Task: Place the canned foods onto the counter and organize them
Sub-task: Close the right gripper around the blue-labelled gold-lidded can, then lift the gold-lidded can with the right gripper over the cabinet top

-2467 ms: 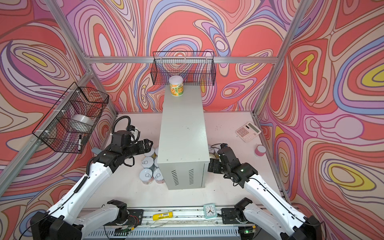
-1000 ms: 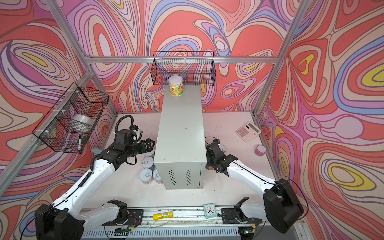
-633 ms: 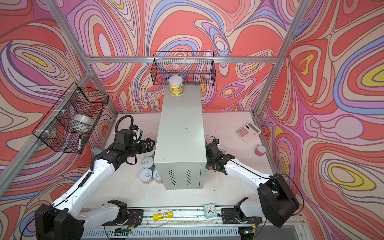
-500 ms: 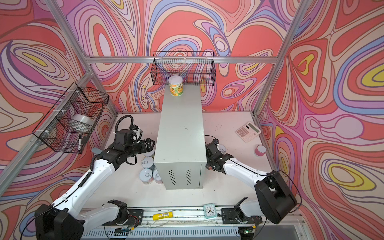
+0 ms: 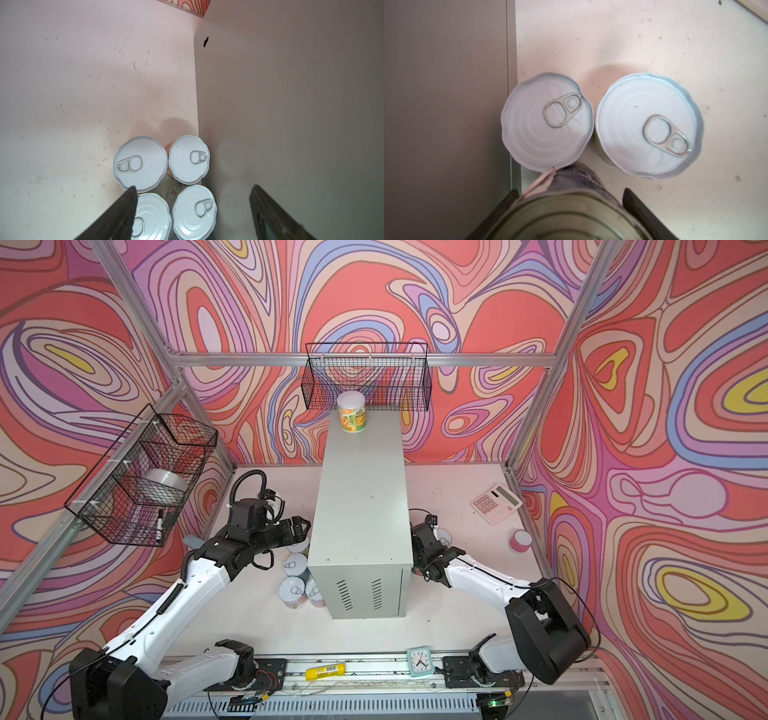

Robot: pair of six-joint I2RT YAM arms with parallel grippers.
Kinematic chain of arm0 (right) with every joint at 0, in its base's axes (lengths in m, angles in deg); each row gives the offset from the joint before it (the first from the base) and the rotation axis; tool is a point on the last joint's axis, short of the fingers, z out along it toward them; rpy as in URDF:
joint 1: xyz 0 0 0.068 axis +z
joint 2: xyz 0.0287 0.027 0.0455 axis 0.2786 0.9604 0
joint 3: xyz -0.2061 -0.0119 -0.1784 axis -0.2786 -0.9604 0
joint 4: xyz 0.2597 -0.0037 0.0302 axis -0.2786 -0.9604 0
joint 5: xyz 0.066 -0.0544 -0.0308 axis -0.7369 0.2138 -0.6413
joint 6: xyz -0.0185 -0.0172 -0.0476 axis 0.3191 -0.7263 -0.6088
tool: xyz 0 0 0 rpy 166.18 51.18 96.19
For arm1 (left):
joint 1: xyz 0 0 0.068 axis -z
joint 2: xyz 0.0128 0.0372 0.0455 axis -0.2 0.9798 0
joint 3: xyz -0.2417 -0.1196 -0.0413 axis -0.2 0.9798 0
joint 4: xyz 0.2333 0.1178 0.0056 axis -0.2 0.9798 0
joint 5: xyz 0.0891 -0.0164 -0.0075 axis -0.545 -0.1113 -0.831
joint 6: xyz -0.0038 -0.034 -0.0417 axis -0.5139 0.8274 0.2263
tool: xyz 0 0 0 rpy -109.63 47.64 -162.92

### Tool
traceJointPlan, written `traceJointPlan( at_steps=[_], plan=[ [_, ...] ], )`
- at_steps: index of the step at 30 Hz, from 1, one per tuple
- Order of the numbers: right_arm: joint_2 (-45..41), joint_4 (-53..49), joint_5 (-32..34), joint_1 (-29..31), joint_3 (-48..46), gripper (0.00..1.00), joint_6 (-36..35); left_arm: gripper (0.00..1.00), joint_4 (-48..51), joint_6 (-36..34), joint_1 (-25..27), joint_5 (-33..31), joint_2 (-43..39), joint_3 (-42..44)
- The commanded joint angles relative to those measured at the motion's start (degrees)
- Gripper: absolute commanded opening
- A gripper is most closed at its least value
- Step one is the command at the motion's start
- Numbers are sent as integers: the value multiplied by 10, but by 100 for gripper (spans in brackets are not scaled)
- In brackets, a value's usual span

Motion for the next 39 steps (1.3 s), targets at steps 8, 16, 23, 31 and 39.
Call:
traceJointPlan(
  at_steps=[8, 16, 23, 31, 39],
  plan=[
    [-29, -28, -28, 6, 4, 0, 11, 85, -8, 5, 2, 0, -5, 5],
    [-81, -144, -25, 6, 84, 0, -11, 84, -3, 3, 1, -8, -16, 3],
    [-118, -294, -18, 4, 208, 0, -33, 84, 0, 3, 2, -14, -23, 4],
    [-138, -421, 55, -9, 386, 0, -92, 85, 5, -5, 2, -25, -34, -2],
    [-85, -506, 52, -11, 616, 0, -158, 86, 49, -22, 11, -36, -44, -32]
  ],
)
